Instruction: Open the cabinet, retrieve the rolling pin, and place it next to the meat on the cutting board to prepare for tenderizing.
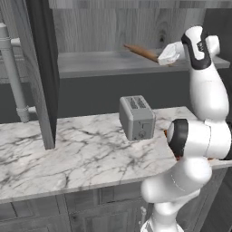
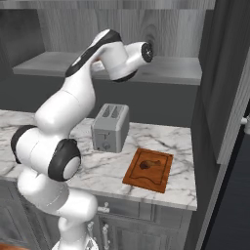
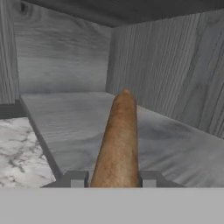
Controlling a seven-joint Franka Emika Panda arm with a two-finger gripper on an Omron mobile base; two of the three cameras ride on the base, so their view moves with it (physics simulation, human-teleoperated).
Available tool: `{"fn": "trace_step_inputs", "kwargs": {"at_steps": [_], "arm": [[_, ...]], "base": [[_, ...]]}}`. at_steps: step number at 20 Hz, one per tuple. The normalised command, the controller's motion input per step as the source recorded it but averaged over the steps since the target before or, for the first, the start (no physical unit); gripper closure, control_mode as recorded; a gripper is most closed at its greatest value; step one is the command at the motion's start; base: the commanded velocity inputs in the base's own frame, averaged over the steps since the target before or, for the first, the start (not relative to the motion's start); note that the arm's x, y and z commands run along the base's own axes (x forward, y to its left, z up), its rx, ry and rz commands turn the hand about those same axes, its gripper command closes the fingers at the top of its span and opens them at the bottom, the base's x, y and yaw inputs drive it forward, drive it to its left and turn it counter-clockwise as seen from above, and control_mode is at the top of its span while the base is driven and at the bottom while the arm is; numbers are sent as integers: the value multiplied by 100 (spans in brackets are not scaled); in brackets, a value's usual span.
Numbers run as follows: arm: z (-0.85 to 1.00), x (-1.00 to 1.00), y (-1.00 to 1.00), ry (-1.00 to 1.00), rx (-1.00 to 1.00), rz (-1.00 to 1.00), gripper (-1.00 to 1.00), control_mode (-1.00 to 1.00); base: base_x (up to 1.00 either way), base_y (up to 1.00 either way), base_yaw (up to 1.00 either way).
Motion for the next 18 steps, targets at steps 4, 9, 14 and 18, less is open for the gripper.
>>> {"fn": "trace_step_inputs", "kwargs": {"at_steps": [4, 9, 14, 18], "arm": [[24, -100, -12, -3, 2, -4, 100, -100], [33, -100, -21, 1, 0, -8, 100, -100], [16, -100, -27, 7, 0, -4, 100, -100], [-1, -100, -20, 6, 0, -1, 100, -100]], "base": [[0, 0, 0], [0, 0, 0], [0, 0, 0], [0, 0, 0]]}}
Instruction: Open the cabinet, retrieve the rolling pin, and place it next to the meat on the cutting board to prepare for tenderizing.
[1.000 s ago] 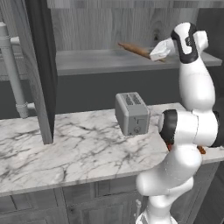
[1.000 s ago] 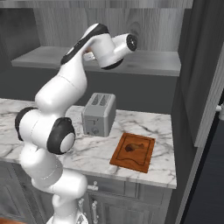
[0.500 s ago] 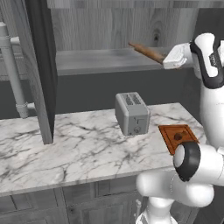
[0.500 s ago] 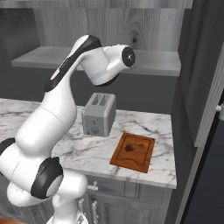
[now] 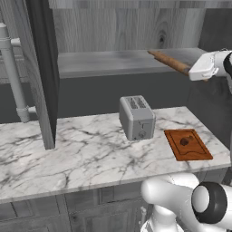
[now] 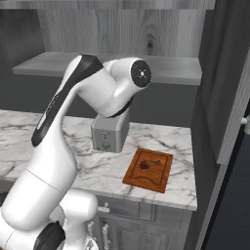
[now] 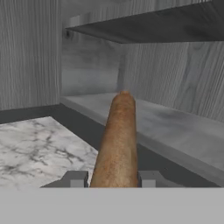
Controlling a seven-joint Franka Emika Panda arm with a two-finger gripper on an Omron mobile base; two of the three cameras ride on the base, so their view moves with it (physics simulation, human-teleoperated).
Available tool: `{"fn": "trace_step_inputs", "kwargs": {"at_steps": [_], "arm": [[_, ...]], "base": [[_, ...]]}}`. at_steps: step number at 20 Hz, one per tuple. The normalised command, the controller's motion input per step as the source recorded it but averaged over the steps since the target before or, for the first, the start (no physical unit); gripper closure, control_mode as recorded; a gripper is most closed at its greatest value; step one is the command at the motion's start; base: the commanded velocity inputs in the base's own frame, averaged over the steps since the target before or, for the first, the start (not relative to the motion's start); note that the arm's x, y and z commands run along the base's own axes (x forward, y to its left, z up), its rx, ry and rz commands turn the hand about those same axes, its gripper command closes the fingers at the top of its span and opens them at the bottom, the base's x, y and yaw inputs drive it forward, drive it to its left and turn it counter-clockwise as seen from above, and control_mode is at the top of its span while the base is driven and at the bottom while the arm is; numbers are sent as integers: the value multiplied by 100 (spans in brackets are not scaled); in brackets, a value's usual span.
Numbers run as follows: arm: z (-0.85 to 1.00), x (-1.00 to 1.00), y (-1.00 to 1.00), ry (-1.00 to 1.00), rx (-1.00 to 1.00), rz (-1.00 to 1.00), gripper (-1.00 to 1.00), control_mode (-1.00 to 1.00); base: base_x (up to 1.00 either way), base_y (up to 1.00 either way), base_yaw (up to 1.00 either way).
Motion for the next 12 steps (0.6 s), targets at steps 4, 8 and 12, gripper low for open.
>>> {"fn": "trace_step_inputs", "kwargs": {"at_steps": [4, 8, 12], "arm": [[-20, -100, -14, 7, -1, 0, 100, -100], [-34, -100, -13, 6, -1, 0, 100, -100], [-37, -75, -1, 13, -9, 0, 100, -100]], "base": [[0, 0, 0], [0, 0, 0], [0, 0, 0]]}}
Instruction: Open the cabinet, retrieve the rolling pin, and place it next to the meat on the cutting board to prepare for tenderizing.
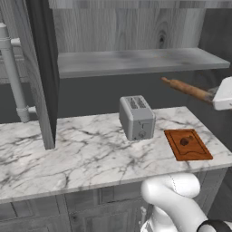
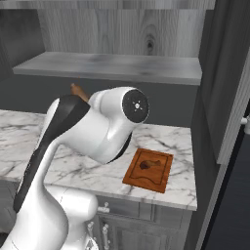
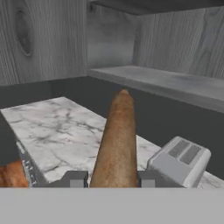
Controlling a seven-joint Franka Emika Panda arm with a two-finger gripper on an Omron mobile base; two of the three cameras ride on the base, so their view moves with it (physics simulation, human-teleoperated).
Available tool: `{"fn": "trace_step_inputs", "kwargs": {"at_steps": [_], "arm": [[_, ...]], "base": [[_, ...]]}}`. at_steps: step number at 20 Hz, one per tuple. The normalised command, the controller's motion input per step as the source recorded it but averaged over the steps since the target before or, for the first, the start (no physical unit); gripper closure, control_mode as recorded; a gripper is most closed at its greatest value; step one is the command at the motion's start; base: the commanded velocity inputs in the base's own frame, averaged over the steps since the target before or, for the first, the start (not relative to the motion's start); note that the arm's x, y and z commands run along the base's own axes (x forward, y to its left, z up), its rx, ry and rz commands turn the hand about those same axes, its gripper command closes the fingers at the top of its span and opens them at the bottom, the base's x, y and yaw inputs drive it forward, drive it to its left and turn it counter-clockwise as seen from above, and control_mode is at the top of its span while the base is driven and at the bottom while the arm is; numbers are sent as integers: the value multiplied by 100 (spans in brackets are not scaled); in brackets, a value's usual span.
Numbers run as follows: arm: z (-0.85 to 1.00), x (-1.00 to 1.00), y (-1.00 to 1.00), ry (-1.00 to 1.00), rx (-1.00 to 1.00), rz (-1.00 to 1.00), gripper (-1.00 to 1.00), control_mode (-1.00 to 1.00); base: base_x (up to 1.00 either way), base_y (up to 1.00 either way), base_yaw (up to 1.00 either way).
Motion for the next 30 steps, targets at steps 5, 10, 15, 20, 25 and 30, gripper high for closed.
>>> {"fn": "trace_step_inputs", "kwargs": {"at_steps": [5, 10, 15, 20, 25, 30], "arm": [[-46, -11, 0, 21, -18, 0, 100, -100], [-52, 0, 0, 13, -14, 0, 100, -100], [-66, 0, -3, 1, -2, 0, 100, -100], [-67, 4, -7, 0, 0, 0, 100, -100], [-47, 30, -16, 0, 0, 0, 100, -100], [-29, 34, -22, 4, 0, 0, 100, -100]], "base": [[0, 0, 0], [0, 0, 0], [0, 0, 0], [0, 0, 0], [0, 0, 0], [0, 0, 0]]}}
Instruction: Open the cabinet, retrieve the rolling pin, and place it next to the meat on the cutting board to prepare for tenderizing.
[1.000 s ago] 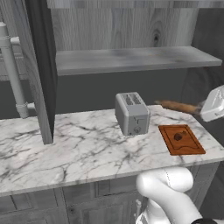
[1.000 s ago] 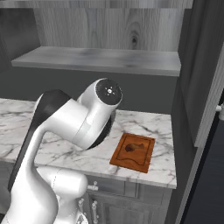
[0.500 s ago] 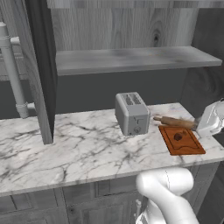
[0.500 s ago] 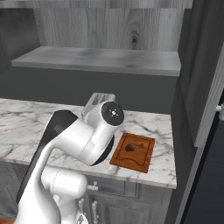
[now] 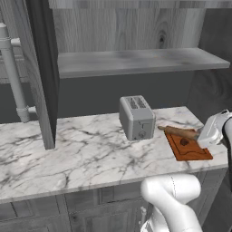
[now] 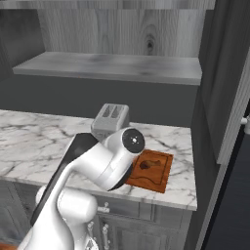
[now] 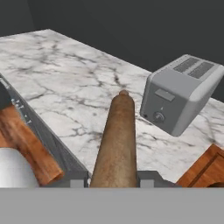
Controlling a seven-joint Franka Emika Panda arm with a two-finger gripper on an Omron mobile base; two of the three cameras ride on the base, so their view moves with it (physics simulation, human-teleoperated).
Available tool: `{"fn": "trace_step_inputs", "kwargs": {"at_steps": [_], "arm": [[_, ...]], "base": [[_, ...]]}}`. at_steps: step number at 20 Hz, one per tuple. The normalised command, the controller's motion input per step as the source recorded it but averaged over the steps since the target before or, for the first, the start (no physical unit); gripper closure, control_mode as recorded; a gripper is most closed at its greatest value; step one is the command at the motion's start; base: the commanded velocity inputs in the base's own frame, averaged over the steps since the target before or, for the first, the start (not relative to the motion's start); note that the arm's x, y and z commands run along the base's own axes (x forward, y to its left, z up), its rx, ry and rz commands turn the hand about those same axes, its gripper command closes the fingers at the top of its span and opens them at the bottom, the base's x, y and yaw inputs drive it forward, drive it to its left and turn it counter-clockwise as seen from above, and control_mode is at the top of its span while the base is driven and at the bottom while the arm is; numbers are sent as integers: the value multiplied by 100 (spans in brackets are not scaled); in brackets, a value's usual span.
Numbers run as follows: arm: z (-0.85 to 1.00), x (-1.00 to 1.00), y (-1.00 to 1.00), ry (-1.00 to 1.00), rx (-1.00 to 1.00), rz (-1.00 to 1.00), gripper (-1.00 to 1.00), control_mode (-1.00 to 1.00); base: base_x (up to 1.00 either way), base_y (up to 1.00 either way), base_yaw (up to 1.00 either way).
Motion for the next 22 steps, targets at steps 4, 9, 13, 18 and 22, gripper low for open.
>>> {"fn": "trace_step_inputs", "kwargs": {"at_steps": [4, 9, 13, 18, 22], "arm": [[-12, 35, -28, 11, 0, 0, 100, -100], [-19, 25, -30, 12, 0, 0, 100, -100], [-44, 11, -35, 2, 0, 2, 100, -100], [-53, 11, -26, 0, 0, 2, 100, -100], [-36, 34, -7, 2, 0, 1, 100, -100]], "base": [[0, 0, 0], [0, 0, 0], [0, 0, 0], [0, 0, 0], [0, 0, 0]]}}
